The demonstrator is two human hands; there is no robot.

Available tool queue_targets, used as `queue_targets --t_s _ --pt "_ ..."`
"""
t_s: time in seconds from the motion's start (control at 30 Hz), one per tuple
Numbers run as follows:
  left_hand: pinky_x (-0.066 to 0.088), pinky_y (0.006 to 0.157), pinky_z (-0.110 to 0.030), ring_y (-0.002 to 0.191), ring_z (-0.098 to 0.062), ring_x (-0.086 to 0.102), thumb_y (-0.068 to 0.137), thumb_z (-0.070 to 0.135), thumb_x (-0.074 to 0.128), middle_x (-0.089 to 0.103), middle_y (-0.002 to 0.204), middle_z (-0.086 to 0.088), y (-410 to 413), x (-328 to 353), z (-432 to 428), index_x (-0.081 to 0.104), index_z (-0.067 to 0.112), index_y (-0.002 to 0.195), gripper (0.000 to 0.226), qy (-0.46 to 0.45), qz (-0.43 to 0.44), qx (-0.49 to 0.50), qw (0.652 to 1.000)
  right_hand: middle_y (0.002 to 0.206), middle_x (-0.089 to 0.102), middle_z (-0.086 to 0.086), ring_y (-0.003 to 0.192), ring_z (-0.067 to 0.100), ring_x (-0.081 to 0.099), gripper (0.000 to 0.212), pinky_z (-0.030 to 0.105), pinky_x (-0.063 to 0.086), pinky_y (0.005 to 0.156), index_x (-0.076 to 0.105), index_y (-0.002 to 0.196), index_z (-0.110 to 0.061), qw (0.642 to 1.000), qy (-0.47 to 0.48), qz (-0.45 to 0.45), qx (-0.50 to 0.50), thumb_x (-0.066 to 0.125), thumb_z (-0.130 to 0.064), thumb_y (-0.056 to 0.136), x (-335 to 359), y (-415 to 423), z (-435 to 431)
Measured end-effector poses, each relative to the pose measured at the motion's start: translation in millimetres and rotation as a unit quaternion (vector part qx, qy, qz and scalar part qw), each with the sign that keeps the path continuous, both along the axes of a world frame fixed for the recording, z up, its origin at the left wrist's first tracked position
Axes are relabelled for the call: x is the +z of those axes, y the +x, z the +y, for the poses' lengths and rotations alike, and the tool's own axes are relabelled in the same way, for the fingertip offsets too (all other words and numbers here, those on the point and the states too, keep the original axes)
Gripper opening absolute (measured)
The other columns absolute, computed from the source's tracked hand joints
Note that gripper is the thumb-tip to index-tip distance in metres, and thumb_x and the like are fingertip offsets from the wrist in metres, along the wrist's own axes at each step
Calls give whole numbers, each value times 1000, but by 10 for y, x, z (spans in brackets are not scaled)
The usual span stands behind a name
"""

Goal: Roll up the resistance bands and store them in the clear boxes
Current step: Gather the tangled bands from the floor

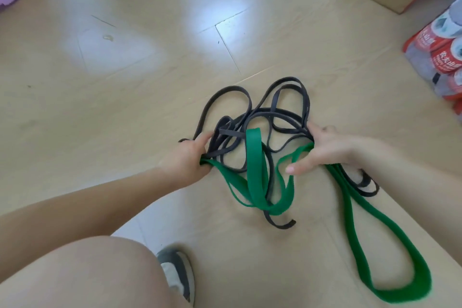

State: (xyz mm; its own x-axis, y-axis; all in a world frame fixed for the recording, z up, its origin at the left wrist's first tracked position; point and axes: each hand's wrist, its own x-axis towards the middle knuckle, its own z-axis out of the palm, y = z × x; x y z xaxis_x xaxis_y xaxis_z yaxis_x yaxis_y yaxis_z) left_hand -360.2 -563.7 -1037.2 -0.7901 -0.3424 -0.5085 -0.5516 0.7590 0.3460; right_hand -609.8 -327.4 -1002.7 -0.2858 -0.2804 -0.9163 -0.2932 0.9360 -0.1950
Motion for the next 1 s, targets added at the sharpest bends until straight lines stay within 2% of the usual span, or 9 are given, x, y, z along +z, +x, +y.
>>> queue_targets --t_s 0.1,0.2,0.4,0.53,0.6,0.7,0.83,0.9,1.0 --pt "52 70 -31 84 -21 66 85 20 71 69 94 1 -209 134 199 44 22 147 68 97 34 123 987 157 25 15 150 36 30 157 50 37 120 9 163 -36 996 -33 79 -28 88 -80 34 -52 157 -65" --pt "51 70 -22 86 -17 69 87 20 72 68 93 3 -451 222 566 45 17 149 68 174 57 182 966 141 53 8 127 30 58 128 46 53 107 41 150 -32 984 -102 88 -119 86 -71 37 -175 299 -99" --pt "45 113 -30 135 -16 53 93 37 70 48 155 1 -514 324 837 7 22 165 97 250 -27 39 967 130 66 8 124 33 57 65 53 50 105 63 121 -45 977 -106 30 -184 64 -66 60 -183 278 -149" --pt "43 112 -28 136 -13 50 99 25 62 46 157 0 -445 342 743 6 24 165 85 320 -63 61 943 153 53 4 138 28 53 136 49 49 111 38 157 -23 991 -99 51 -78 74 -92 45 -68 391 -239" --pt "49 102 -25 125 -13 58 99 11 58 60 140 1 -441 367 672 22 23 162 74 364 -59 140 919 156 46 13 141 32 48 149 51 49 110 26 160 -15 989 -70 129 20 68 -97 43 -52 512 -261" --pt "53 100 -28 116 -14 63 94 4 56 63 119 6 -324 381 476 46 21 149 58 217 31 146 965 153 47 15 138 34 50 142 50 52 105 23 159 -13 976 -67 197 68 64 -97 52 -100 604 -243" --pt "51 103 -39 121 -16 56 89 22 72 52 135 5 23 248 290 44 26 147 64 86 93 211 969 140 56 15 126 36 58 104 51 55 96 33 150 -15 967 -82 236 48 69 -76 74 -189 615 -225" --pt "54 100 -41 120 -16 56 90 37 73 44 144 3 146 203 311 31 31 157 79 143 55 307 939 134 58 16 120 37 59 90 51 55 95 35 146 -13 968 -88 229 46 70 -62 79 -206 598 -242" --pt "62 88 -44 112 -16 63 97 53 61 54 141 7 70 277 490 20 44 160 76 320 13 465 825 131 59 13 117 34 62 105 49 59 90 39 142 -13 968 -77 233 60 67 -82 68 -183 626 -286"
